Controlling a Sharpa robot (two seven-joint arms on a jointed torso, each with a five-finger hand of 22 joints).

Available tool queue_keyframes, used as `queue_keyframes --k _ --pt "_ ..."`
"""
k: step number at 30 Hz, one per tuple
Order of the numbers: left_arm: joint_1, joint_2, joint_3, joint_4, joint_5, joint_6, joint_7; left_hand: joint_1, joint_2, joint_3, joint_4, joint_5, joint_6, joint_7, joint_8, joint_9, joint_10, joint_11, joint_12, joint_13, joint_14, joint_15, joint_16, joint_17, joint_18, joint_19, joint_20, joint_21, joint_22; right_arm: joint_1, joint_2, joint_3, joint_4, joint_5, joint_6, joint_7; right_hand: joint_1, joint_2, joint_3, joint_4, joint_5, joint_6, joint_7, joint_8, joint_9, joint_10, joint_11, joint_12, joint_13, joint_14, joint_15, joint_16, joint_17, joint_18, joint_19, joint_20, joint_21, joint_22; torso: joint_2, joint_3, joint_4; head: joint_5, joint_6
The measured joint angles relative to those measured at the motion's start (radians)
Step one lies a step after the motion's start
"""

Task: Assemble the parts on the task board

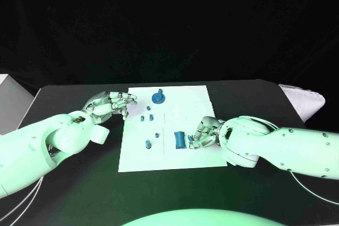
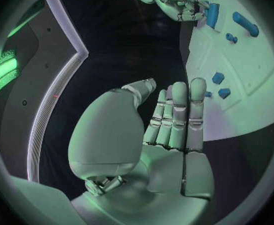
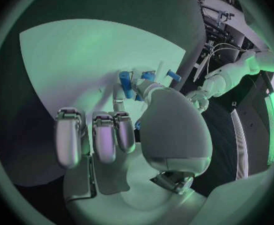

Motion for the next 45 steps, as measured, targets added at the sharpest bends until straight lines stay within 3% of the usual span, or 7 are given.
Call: queue_keyframes --k 18,25,27,38,45 --pt "0.000 -0.002 0.000 0.000 -0.001 0.004 -0.004 0.000 0.000 0.000 0.000 0.000 0.000 0.000 0.000 0.001 -0.004 0.004 0.000 0.000 0.000 0.000 0.000 0.001 0.000 0.000 0.000 0.000 -0.002 0.000 0.008 0.001 -0.014 0.002 0.002 -0.001 -0.050 0.008 -0.019 0.017 -0.008 0.001 -0.001 0.000 0.001 0.000 0.000 0.000 0.000 0.000 0.000 0.000 0.000 0.000 0.000 0.000 0.000 0.000 0.000 0.0007 -0.0006 0.000 -0.001" --pt "0.000 -0.002 0.000 0.001 -0.001 0.004 -0.005 0.000 0.000 0.000 0.000 0.000 0.000 0.000 0.000 0.001 -0.004 0.004 0.000 0.000 0.000 0.000 0.000 0.001 0.000 0.000 0.000 0.000 -0.001 0.000 0.010 0.000 -0.015 0.002 0.002 -0.002 -0.097 -0.002 -0.062 0.016 -0.034 0.002 -0.001 -0.002 -0.004 0.000 0.000 0.000 0.000 0.000 0.000 0.000 0.000 0.000 0.000 0.000 0.000 0.000 0.000 0.0006 -0.0005 0.001 -0.001" --pt "0.000 -0.002 0.000 0.001 -0.001 0.004 -0.005 0.000 0.000 0.000 0.000 0.000 0.000 0.000 0.000 0.001 -0.004 0.004 0.000 0.000 0.000 0.000 0.000 0.001 0.000 0.000 0.000 0.000 -0.001 0.000 0.011 0.000 -0.016 0.002 0.002 -0.003 -0.120 -0.010 -0.087 0.016 -0.012 0.002 -0.001 -0.004 -0.005 0.000 0.000 0.000 0.000 0.000 0.000 0.000 0.000 0.000 0.000 0.000 0.000 0.000 0.000 0.0006 -0.0005 0.001 -0.002" --pt "0.000 -0.003 0.000 0.000 -0.001 0.005 -0.006 0.000 0.000 0.000 0.000 0.000 0.000 0.000 0.000 0.001 -0.004 0.004 0.000 0.000 0.000 0.000 0.000 0.001 0.000 0.000 0.000 0.000 -0.001 0.000 0.010 0.000 -0.015 0.004 0.000 0.000 -0.155 0.000 -0.138 0.016 -0.018 0.002 -0.001 -0.004 -0.009 0.000 0.000 0.000 0.000 0.000 0.000 0.000 0.001 0.000 0.000 0.000 -0.005 0.000 0.000 0.0005 -0.0004 0.000 -0.002" --pt "0.000 -0.002 0.000 -0.001 -0.001 0.005 -0.007 0.000 0.000 0.000 0.000 0.000 0.000 0.000 0.000 0.001 -0.004 0.004 0.000 0.000 0.000 0.000 0.000 0.000 0.000 0.000 0.000 0.000 -0.001 -0.001 -0.014 0.000 -0.002 0.005 0.005 0.010 -0.055 0.002 -0.179 0.004 -0.126 0.002 -0.002 -0.004 -0.009 0.000 0.000 0.000 0.000 0.000 0.000 0.000 0.001 0.000 0.000 0.000 -0.008 0.000 0.000 0.0007 -0.0007 0.001 -0.002"
